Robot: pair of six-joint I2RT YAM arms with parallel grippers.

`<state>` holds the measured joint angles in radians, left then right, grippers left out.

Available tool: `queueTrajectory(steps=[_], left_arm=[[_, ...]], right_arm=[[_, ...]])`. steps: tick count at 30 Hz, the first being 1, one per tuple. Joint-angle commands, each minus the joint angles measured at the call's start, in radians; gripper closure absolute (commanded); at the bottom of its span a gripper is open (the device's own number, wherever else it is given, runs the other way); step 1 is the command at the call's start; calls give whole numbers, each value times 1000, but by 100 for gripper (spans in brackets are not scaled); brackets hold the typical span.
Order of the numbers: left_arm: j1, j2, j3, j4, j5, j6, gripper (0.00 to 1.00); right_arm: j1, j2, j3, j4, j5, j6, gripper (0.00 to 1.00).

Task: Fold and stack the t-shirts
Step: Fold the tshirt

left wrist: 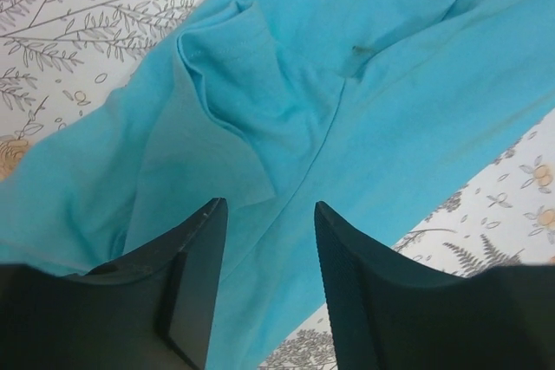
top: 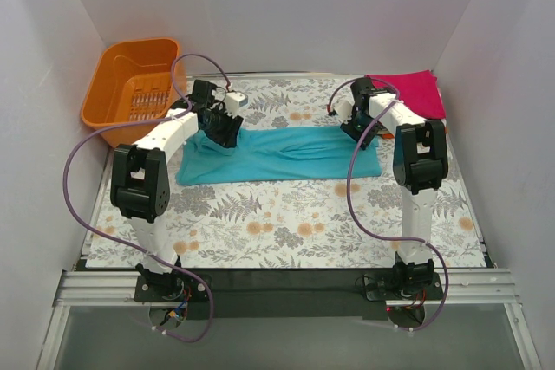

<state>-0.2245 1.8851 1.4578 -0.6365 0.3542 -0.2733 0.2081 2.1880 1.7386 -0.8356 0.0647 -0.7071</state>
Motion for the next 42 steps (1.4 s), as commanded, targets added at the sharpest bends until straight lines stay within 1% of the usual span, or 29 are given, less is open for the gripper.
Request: queueTrajectory(steps=[1,3,5,9,13,21,28,35,39,40,42], left_arm=[[-1,-29,-20,-29,-69,66,58],[-1,-27,-28,-41,-86,80,63],[-3,-20,-25,-48,-80,80,66],[-13,8,-2,-51,-54,51,68],[-30,43,9,-28,-57,14,68],[-38,130,55,-6,-130,-14,66],[-39,134,62,14,-179,-20,68],[-39,155,79,18,-188,-17,72],[-39,155,91,9,-184,-14,84],[-39,152,92,6,-184,-14,90],[-38,134,96,-3,-179,-10,97]], right_arm=[[1,-17,39,9,3,23,71],[5,-42,44,7,-23,44,66],[14,-66,45,1,-32,57,65],[22,-94,39,-8,-42,66,64],[24,-105,35,-17,-45,67,64],[24,-119,38,-26,-46,72,64],[24,-123,35,-33,-54,74,64],[24,-120,30,-31,-55,70,65],[24,-122,26,-31,-46,66,65],[22,-122,26,-33,-43,64,65],[22,-119,24,-31,-40,63,65]])
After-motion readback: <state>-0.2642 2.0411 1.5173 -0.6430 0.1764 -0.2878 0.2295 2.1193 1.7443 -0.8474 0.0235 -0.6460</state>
